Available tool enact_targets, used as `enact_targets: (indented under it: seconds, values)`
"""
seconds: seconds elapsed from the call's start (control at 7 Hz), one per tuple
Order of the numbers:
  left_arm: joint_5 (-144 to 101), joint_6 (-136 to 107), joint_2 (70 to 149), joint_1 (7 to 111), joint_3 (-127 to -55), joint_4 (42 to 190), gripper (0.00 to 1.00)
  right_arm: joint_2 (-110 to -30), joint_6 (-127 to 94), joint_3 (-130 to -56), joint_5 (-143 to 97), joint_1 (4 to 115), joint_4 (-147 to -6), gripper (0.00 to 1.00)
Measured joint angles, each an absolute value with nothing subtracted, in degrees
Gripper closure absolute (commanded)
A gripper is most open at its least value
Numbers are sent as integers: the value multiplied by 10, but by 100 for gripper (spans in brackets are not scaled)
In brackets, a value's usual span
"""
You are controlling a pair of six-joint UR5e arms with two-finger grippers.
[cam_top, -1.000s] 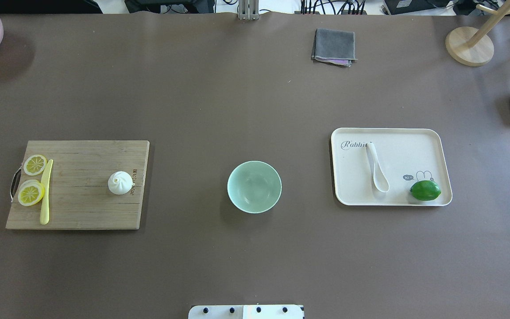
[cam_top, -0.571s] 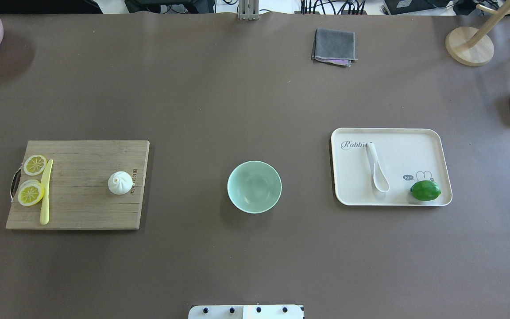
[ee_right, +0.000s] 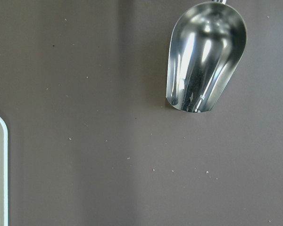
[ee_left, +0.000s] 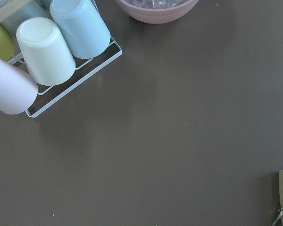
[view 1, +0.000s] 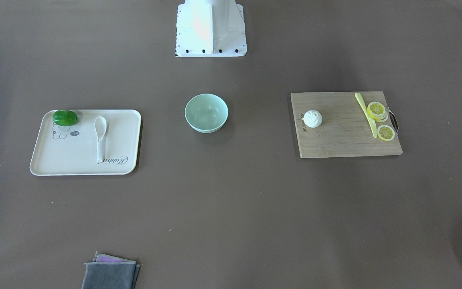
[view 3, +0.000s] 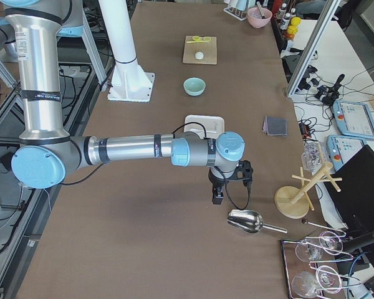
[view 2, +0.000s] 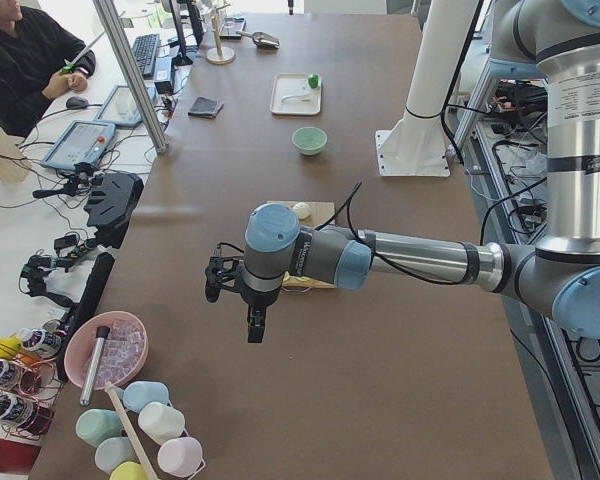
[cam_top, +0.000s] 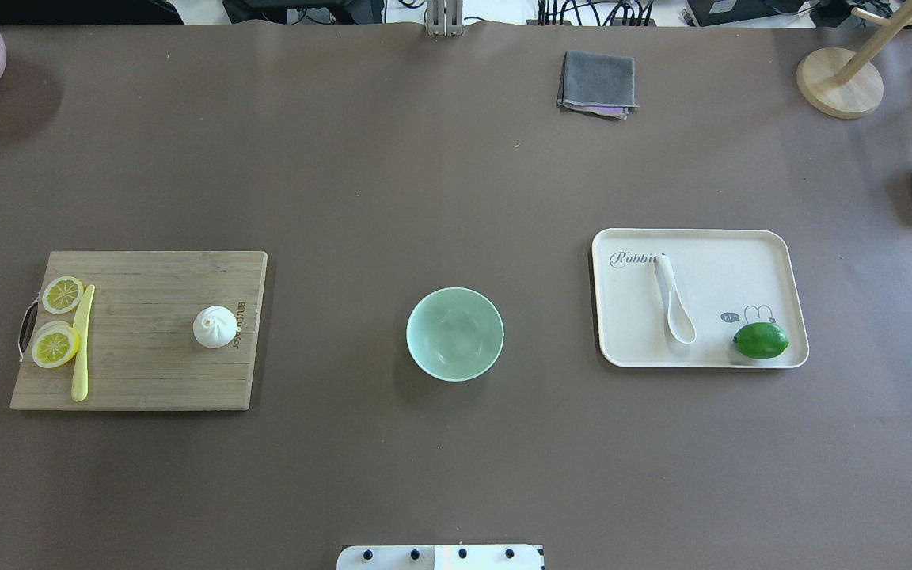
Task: Put spoon and bun in bowl
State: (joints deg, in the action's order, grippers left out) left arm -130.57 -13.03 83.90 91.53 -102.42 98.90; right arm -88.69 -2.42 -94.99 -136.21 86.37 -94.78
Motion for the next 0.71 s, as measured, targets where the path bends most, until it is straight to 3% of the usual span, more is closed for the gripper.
enact_targets:
  seconds: [0.71]
  values:
    - [-1306, -130, 841, 914, -1025, 991, 2, -879, -54, -955, -1363, 862, -947, 0]
